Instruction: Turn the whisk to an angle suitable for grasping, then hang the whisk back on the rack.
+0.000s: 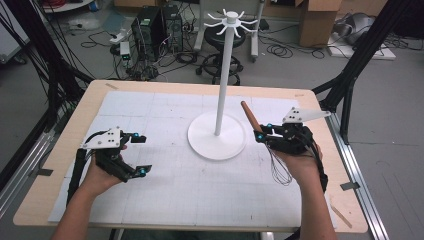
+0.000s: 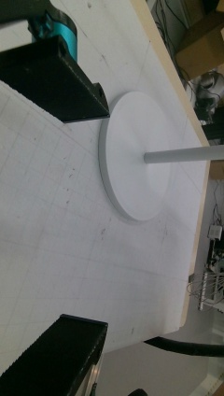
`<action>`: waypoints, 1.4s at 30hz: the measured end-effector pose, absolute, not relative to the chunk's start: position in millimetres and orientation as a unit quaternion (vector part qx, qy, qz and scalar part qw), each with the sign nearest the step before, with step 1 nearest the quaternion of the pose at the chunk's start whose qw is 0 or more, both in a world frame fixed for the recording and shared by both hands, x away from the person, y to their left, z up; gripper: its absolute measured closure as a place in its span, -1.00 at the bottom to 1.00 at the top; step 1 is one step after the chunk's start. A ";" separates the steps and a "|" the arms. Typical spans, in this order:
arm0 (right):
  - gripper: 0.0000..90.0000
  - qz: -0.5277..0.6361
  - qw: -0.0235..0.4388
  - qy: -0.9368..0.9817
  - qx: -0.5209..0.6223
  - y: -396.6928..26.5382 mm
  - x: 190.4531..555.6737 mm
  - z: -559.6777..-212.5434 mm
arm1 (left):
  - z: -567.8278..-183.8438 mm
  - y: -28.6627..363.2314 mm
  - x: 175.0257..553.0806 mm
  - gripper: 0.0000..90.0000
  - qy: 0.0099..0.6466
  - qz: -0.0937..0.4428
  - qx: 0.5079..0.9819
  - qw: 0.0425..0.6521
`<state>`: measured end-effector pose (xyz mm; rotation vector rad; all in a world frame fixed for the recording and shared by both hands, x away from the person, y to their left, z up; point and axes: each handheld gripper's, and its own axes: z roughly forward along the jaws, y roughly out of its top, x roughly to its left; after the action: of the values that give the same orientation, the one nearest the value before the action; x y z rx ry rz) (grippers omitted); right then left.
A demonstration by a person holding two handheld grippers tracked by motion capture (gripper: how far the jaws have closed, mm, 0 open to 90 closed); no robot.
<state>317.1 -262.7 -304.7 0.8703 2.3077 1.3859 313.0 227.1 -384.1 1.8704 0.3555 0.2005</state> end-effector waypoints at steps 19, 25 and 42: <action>0.57 0.524 0.174 0.776 0.305 -261.0 322.0 -291.1 | -383.5 226.9 311.4 -0.96 0.153 0.085 0.799 0.575; 0.57 0.542 0.186 0.758 0.312 -265.4 323.3 -280.2 | -382.6 226.1 310.0 -0.96 0.151 0.089 0.799 0.575; 0.57 0.544 0.221 0.747 0.311 -265.5 331.3 -247.7 | -382.7 226.9 311.0 -0.96 0.152 0.088 0.798 0.576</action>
<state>331.3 -265.5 -247.7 0.8608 2.0647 1.5035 311.0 226.9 -382.7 1.8685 0.3553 0.2070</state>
